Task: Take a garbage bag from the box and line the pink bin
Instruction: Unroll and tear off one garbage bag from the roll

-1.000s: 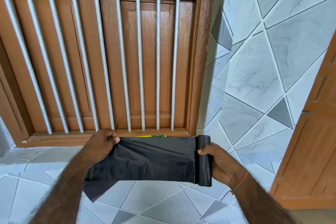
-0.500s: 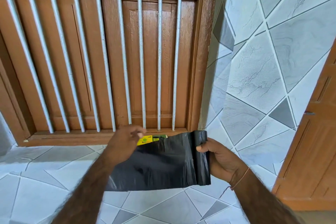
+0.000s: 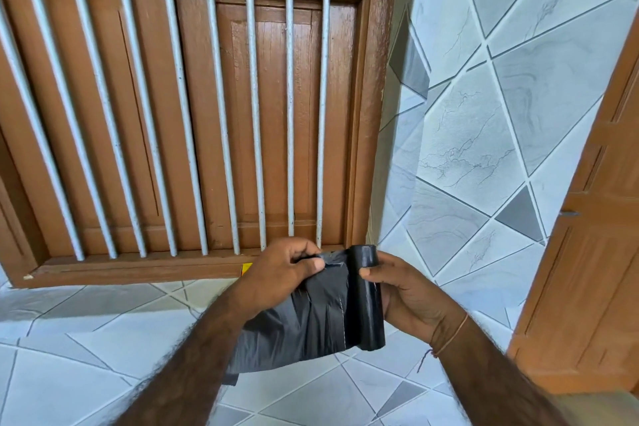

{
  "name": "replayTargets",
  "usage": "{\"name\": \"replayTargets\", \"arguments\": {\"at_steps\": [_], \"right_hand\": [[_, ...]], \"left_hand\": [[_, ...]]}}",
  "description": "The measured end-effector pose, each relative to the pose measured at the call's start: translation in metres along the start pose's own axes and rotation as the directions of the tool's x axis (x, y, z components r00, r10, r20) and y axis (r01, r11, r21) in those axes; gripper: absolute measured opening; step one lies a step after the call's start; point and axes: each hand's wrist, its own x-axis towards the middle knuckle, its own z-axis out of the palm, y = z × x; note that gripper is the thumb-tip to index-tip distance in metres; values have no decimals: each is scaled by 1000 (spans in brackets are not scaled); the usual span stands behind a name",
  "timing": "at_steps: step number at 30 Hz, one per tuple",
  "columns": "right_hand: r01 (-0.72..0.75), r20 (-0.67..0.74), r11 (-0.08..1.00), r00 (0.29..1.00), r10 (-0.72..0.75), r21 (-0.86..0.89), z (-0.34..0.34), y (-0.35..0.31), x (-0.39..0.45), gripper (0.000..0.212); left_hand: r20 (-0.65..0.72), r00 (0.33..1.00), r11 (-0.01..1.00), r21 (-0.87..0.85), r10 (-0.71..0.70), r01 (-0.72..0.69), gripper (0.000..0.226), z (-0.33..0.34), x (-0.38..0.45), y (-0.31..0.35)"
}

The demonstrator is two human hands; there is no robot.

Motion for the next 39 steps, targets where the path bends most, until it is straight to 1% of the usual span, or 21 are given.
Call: {"name": "replayTargets", "arguments": {"at_steps": [2,5,7,10,14,17,20,24,27,31,34,37,39], "right_hand": [[14,-24,1000,1000,-13,27,0,2,2,56],[34,-58,999,998,-32,34,3,7,5,53],[60,-90,998,994,-60,-6,5,11,8,49],[87,-209,992,972,-104,-91,10,15,12,41],[91,-314,987,940,-129,-134,16,20,17,44],[84,-360,988,925,-125,-126,18,22,20,33],[96,-415,986,898,-144,-134,18,25,24,27],[110,-447,989,883,-142,-98,22,28,29,35],[124,-486,989,862,-146,-78,21,30,31,32],[182,-491,979,847,-203,-91,21,31,31,27],[202,-516,974,827,-224,-100,22,32,34,25],[226,-530,972,817,-229,-71,23,30,37,20],[240,-524,969,819,-234,-57,24,29,39,17]], "left_hand": [[-8,1000,1000,16,-2,2,13,0,2,0],[-19,1000,1000,-4,-8,8,12,2,1,-3],[-24,1000,999,-29,-21,20,13,4,0,-5],[-30,999,998,-51,-21,19,15,7,-1,-7],[-44,999,1000,23,7,-6,18,9,-1,-5],[-59,998,999,44,4,-1,19,10,0,-6],[-67,998,993,122,9,-1,19,11,0,-7],[-50,999,977,212,-20,30,24,17,1,-8],[-82,996,983,177,-30,44,26,18,0,-7],[-116,993,993,115,-12,25,33,18,-1,-7],[-192,981,995,91,-9,27,27,25,1,-10],[-347,938,995,90,3,30,24,35,1,-11],[-415,910,996,80,4,32,23,41,1,-8]]}}
